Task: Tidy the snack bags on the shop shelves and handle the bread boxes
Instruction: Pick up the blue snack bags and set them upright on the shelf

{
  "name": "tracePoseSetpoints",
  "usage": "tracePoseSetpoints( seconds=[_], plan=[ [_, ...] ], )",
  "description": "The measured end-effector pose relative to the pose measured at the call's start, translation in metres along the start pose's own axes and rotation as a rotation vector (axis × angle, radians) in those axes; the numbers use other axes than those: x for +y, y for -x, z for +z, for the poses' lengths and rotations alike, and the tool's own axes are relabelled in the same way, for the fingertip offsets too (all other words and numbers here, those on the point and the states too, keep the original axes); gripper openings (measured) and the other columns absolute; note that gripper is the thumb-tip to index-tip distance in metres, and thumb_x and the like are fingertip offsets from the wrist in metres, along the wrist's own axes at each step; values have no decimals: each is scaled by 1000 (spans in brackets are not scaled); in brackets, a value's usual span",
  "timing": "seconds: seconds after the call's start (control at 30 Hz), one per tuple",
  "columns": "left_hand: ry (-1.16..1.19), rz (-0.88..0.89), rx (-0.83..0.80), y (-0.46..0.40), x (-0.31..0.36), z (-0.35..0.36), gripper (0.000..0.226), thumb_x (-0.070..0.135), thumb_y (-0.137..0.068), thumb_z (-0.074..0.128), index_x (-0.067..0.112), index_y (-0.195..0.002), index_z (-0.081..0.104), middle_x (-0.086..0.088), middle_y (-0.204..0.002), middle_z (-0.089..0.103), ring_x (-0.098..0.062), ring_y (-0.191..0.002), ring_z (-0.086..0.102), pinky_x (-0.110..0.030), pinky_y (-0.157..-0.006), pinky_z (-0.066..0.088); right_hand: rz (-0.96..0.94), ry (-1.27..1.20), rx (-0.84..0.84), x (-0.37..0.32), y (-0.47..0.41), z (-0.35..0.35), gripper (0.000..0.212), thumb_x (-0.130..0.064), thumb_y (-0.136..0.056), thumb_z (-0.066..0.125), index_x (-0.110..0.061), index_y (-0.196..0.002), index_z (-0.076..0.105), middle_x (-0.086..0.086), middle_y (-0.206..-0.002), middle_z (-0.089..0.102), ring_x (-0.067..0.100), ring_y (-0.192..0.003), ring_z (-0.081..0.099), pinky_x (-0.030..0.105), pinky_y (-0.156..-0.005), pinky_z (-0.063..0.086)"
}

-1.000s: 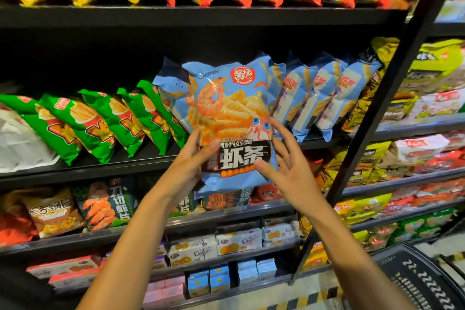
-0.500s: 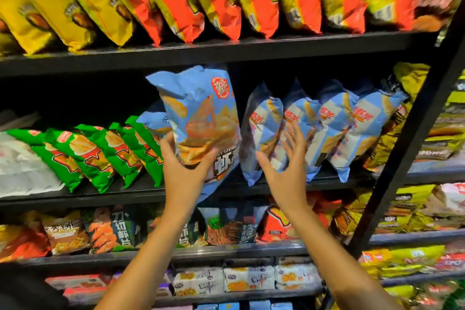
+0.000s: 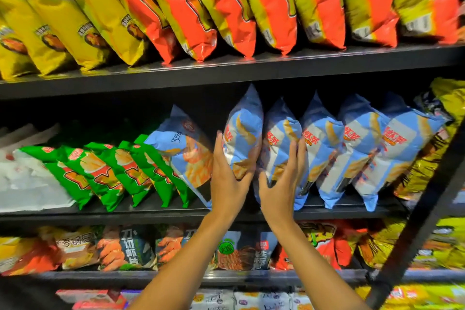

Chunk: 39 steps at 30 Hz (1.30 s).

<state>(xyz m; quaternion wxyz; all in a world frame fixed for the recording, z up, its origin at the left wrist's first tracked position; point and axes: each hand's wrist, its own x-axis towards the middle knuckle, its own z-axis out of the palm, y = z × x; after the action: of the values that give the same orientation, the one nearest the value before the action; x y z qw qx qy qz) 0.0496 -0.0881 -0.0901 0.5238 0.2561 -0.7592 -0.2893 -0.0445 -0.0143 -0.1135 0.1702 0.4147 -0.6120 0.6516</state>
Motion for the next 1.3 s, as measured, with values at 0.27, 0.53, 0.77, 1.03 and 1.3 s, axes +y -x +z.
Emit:
tracePoseSetpoints(
  seconds=[0.27,0.53,0.77,1.03,1.3],
  plan=[
    [-123,241,-74,2,-12,7,104,10,-93,72,8,-162,-5,-7,-173,-9,-26,-160,-1,-52,-128,17,-54,49,47,9,4,7,91,5,-94,68,-14,-163,13,9,-174,2,26,-161,3,37,-129,18],
    [-305,368,-174,-11,-23,5,99,11,-93,72,-2,-161,2,-14,-172,-5,-32,-160,-2,-50,-128,15,-115,93,67,16,5,7,95,-2,-96,71,-27,-165,10,0,-173,0,27,-161,7,52,-125,28],
    [-297,337,-212,-8,-15,5,103,21,-94,72,1,-161,-3,-13,-172,-11,-31,-160,-8,-55,-128,12,-96,88,54,17,5,5,88,-4,-96,70,-21,-163,16,8,-172,4,29,-161,7,47,-128,23],
    [-339,484,-369,-25,-6,-55,94,31,-99,68,1,-162,6,-12,-172,-1,-28,-160,0,-57,-125,19,-5,36,-38,-5,6,-14,91,-6,-92,76,-14,-163,20,5,-173,-5,21,-161,-1,25,-128,14],
    [-487,738,-184,-35,-28,-170,80,15,-89,75,1,-154,30,-21,-163,27,-40,-155,22,-60,-120,28,-332,-42,-146,-72,33,10,80,-9,-90,77,-14,-155,30,13,-163,30,26,-156,26,38,-126,26]
  ],
)
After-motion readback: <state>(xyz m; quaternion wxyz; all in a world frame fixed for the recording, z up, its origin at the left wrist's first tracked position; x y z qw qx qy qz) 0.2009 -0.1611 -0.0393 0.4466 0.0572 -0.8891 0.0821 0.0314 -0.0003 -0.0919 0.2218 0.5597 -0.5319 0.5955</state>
